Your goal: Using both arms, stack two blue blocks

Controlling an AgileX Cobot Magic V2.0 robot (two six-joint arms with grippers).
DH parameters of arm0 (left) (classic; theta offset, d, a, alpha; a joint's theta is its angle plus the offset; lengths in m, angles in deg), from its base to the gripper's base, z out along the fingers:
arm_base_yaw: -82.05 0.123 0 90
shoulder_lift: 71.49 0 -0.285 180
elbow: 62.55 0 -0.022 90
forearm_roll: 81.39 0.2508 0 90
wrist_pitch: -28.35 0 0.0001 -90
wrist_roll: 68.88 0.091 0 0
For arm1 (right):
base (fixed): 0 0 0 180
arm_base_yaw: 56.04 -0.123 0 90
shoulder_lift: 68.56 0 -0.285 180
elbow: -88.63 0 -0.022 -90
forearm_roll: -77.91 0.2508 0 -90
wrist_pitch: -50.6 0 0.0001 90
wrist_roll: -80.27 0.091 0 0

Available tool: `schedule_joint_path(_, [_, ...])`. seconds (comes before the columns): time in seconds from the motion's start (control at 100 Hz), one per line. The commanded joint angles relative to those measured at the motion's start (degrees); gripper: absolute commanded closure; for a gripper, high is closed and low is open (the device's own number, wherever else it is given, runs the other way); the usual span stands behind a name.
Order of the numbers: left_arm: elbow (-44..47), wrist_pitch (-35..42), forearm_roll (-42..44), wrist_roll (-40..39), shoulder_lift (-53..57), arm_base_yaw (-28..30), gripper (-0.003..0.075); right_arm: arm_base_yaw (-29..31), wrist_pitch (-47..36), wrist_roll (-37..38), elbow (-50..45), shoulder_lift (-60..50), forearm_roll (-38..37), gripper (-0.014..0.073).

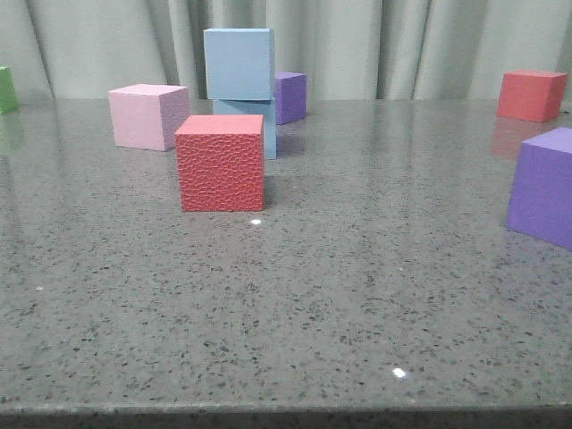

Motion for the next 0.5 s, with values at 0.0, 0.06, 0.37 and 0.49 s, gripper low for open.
schedule_joint_path(0.0, [0.28, 4.50, -0.50, 1.33, 1.87, 0.03, 0.0739, 0.09, -4.35, -0.56, 1.42, 0.42, -1.06, 0.0706])
schedule_joint_path(0.06, [0.28, 4.50, -0.50, 2.70, 1.87, 0.03, 0.0739, 0.09, -4.35, -0.56, 1.42, 0.42, -1.06, 0.0706])
schedule_joint_path(0.37, [0.17, 4.50, -0.50, 2.70, 1.87, 0.03, 0.0739, 0.09, -4.35, -0.56, 1.42, 0.42, -1.06, 0.0706])
schedule_joint_path(0.49, [0.17, 4.50, -0.50, 2.70, 1.87, 0.03, 0.0739, 0.09, -4.35, -0.56, 1.42, 0.42, -1.06, 0.0706])
